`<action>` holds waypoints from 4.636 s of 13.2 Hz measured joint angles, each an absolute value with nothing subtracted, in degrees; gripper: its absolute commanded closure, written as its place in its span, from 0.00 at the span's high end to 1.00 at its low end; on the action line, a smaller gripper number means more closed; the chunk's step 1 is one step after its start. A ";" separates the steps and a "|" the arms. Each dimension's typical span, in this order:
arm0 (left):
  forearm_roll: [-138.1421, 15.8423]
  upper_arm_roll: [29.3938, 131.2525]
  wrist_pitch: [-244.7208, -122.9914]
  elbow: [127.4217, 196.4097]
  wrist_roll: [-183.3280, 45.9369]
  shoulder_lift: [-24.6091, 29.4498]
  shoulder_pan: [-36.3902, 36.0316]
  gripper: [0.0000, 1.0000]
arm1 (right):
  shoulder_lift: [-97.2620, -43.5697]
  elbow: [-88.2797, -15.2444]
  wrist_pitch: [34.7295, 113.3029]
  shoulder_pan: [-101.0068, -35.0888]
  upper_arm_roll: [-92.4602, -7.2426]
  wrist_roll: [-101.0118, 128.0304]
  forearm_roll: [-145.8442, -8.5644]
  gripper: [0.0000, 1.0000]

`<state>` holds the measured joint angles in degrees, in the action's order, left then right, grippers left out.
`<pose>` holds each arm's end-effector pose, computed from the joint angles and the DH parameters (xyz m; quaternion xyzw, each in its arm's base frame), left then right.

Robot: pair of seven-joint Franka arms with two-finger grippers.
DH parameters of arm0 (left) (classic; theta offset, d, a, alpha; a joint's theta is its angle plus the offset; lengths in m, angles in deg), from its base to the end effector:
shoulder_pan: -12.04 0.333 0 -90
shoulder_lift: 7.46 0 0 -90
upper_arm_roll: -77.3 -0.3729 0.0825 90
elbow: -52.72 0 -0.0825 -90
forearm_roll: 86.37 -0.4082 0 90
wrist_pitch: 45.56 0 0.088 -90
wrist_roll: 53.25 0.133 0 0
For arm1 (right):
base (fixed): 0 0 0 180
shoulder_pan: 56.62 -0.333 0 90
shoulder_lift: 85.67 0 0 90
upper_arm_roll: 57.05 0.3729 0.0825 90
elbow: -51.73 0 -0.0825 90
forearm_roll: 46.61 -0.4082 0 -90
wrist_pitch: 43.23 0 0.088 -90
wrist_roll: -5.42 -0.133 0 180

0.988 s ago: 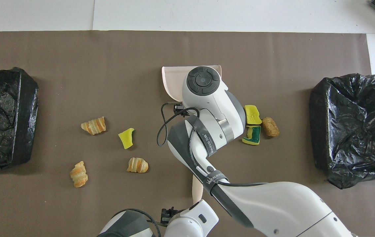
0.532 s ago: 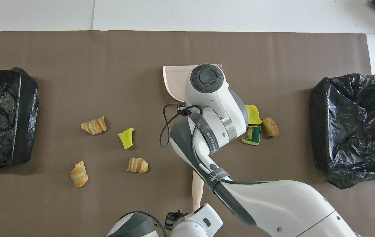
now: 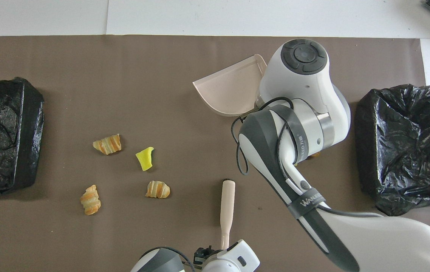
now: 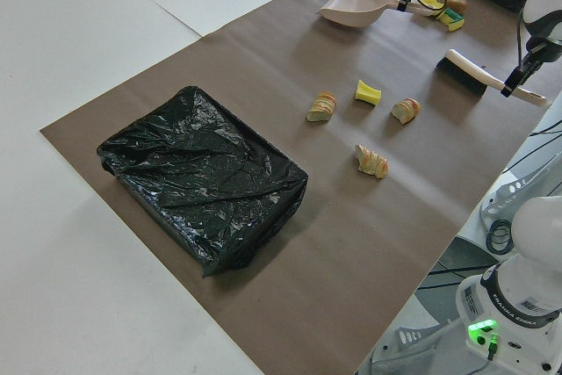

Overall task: Sweep and dump trash in bin
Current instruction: 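Lift the dustpan with the right gripper while the left gripper grasps the brush, then set the dustpan down and sweep crusts into it with the left gripper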

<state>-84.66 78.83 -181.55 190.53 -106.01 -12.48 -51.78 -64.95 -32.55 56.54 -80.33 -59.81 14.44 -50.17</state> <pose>0.2079 -0.4552 0.3670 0.9946 -0.0992 0.0062 0.0288 0.6496 0.2616 0.4865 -0.9662 -0.2529 0.0474 0.0169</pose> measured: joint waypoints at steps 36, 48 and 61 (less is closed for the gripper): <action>-95.05 76.50 -147.07 198.99 -100.92 -33.16 -9.30 0.00 | -77.84 -61.35 65.43 -89.98 -58.48 45.24 -41.32 0.00; -87.71 78.05 -157.60 202.04 -107.64 -29.45 -11.88 0.00 | -75.74 -60.89 66.95 -92.82 -58.45 45.01 -42.17 0.00; -75.14 78.46 -175.74 193.55 -87.78 -17.68 -26.35 0.00 | -75.69 -60.87 65.74 -92.82 -58.45 45.02 -42.23 0.00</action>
<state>-75.14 78.46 -175.74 193.55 -87.78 -17.68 -26.35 -75.69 -60.87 65.74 -92.82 -58.45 45.02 -42.23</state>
